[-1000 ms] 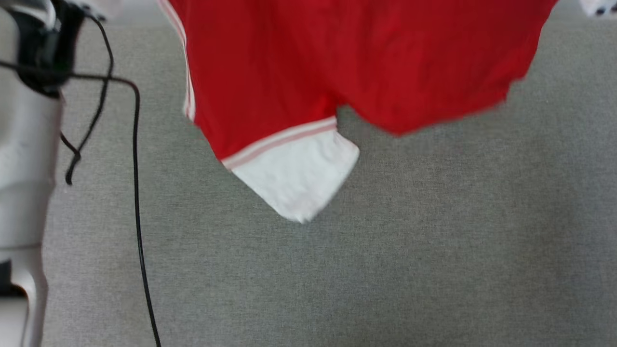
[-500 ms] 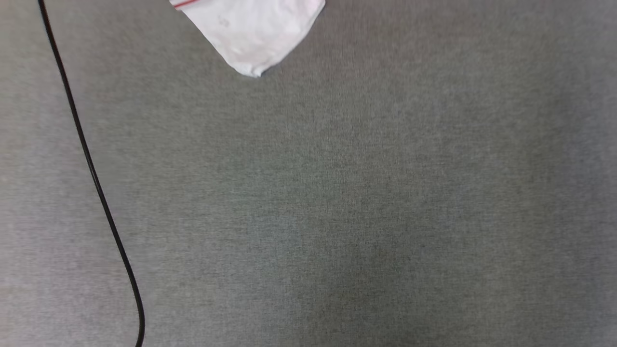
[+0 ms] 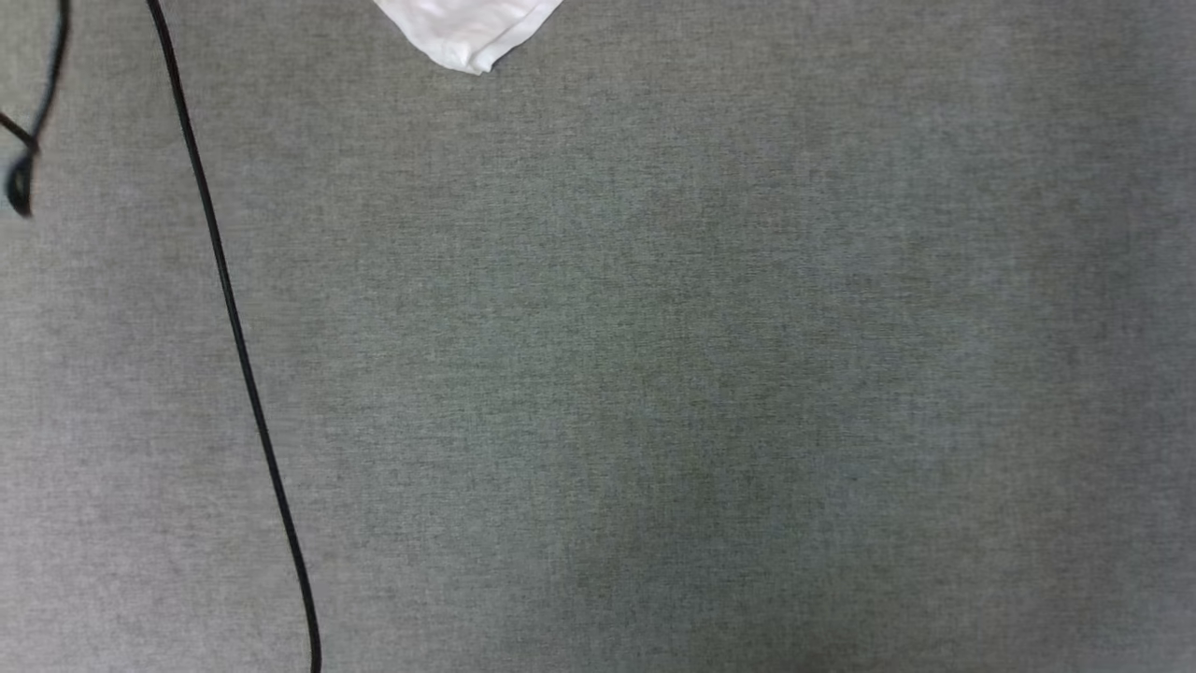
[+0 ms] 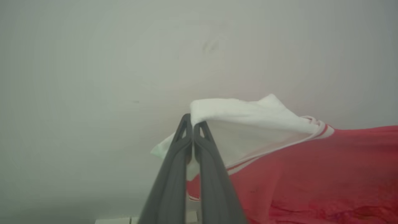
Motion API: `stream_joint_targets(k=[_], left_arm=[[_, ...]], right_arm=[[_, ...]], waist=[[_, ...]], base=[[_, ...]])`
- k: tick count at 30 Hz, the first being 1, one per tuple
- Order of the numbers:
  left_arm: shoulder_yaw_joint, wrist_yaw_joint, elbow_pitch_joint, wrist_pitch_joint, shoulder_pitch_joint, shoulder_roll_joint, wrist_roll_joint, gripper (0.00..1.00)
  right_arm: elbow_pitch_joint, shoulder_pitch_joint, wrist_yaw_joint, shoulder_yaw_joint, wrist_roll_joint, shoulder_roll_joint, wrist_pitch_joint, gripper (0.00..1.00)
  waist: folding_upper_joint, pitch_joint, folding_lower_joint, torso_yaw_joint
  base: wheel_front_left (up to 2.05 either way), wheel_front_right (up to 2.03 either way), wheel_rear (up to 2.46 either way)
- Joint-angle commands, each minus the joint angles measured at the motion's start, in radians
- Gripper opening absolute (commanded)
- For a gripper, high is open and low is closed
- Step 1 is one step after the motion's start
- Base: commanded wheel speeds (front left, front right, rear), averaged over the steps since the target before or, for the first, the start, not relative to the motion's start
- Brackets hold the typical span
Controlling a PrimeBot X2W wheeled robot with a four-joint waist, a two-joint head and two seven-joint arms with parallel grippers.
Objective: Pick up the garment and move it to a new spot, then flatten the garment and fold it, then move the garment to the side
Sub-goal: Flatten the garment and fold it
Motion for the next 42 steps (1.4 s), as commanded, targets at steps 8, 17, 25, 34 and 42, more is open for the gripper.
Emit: stream_joint_targets(k=[8,17,25,34,42], left_arm=[[-0.081,0.001,0.019,-0.045,0.166,-0.016,-0.127,0.00],[-0.176,0.000,-0.007,-0.078,0.431,-0.038,-0.225,0.00],[-0.179,0.000,-0.032,-0.087,0.644,-0.036,-0.251,0.00],[-0.106,0.012,-0.108,-0.088,0.911,-0.042,-0.192,0.00],[-0.036,0.073,-0.231,-0.088,1.167,-0.034,-0.183,0.00]], right_arm=[[0.115,0.121,-0.001,0.045,0.036,0.018,-0.066,0.00],[0.182,0.343,-0.001,0.083,0.109,-0.008,-0.137,0.00],[0.168,0.544,-0.002,0.108,0.185,-0.039,-0.169,0.00],[0.067,0.812,-0.002,0.149,0.274,-0.069,-0.166,0.00],[-0.109,1.075,-0.002,0.134,0.325,-0.095,-0.123,0.00]], waist=[[0.0000,-0.023,-0.0001,0.021],[0.0000,-0.116,-0.0001,0.046],[0.0000,-0.221,-0.0001,0.060],[0.0000,-0.388,-0.0001,0.076],[0.0000,-0.514,-0.0001,0.081]], base=[[0.00,0.00,0.00],[0.00,0.00,0.00],[0.00,0.00,0.00],[0.00,0.00,0.00],[0.00,0.00,0.00]])
